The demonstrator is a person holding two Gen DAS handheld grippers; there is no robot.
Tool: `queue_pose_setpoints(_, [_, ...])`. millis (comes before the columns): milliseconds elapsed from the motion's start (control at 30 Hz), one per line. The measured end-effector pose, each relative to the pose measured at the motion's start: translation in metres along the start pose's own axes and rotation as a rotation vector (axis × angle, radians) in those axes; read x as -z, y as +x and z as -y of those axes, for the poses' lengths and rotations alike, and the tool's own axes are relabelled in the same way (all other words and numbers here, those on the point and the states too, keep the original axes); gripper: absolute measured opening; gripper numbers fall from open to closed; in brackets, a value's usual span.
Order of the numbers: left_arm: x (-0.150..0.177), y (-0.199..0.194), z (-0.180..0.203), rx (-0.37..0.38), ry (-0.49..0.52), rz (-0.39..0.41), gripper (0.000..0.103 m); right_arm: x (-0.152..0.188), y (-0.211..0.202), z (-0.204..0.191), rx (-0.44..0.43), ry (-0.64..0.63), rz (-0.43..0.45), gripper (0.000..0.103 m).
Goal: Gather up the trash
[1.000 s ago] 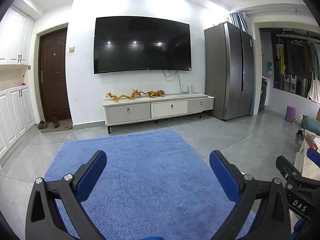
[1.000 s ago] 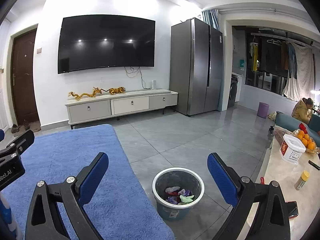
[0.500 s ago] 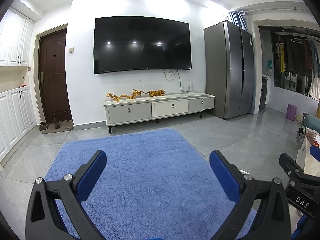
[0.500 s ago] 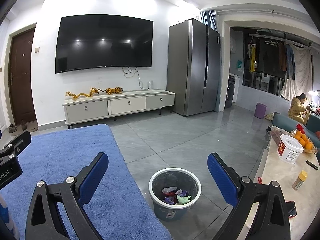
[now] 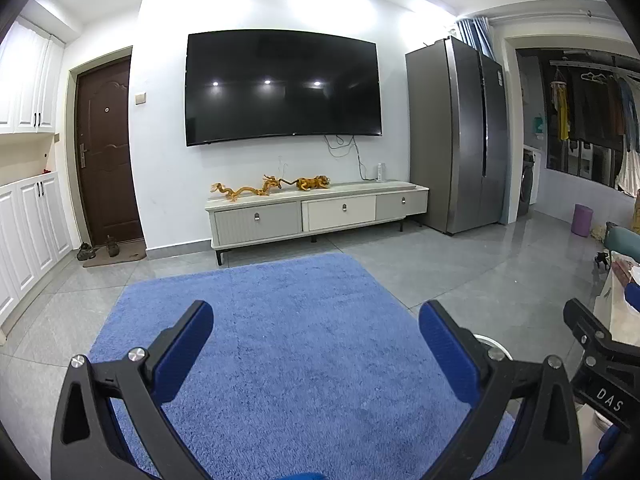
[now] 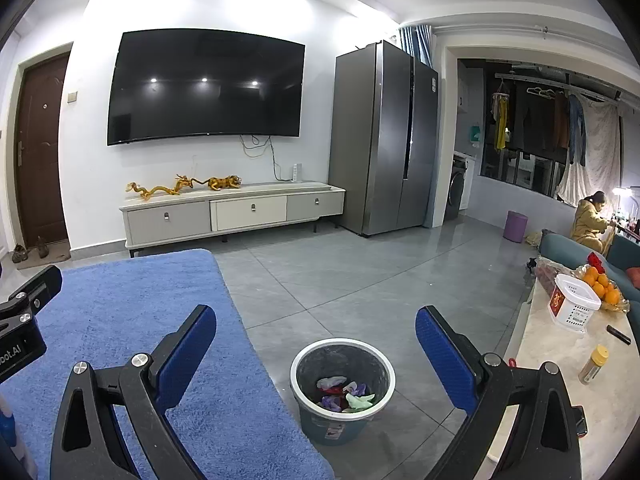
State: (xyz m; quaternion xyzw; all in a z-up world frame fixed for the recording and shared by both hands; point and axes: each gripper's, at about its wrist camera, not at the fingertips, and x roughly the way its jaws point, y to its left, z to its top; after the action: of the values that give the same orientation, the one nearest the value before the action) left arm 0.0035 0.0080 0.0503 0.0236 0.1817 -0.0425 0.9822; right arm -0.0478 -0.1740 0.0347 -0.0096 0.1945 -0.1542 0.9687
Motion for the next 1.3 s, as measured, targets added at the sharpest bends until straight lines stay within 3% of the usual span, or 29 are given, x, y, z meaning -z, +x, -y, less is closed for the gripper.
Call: queue_pose_setpoints(1300, [0.0073,0.0017,0.0051,0.018,0.031,0.002,0.103,-0.0030,-0.0036,0.0030,0.010,-0.009,-0.004,0.101])
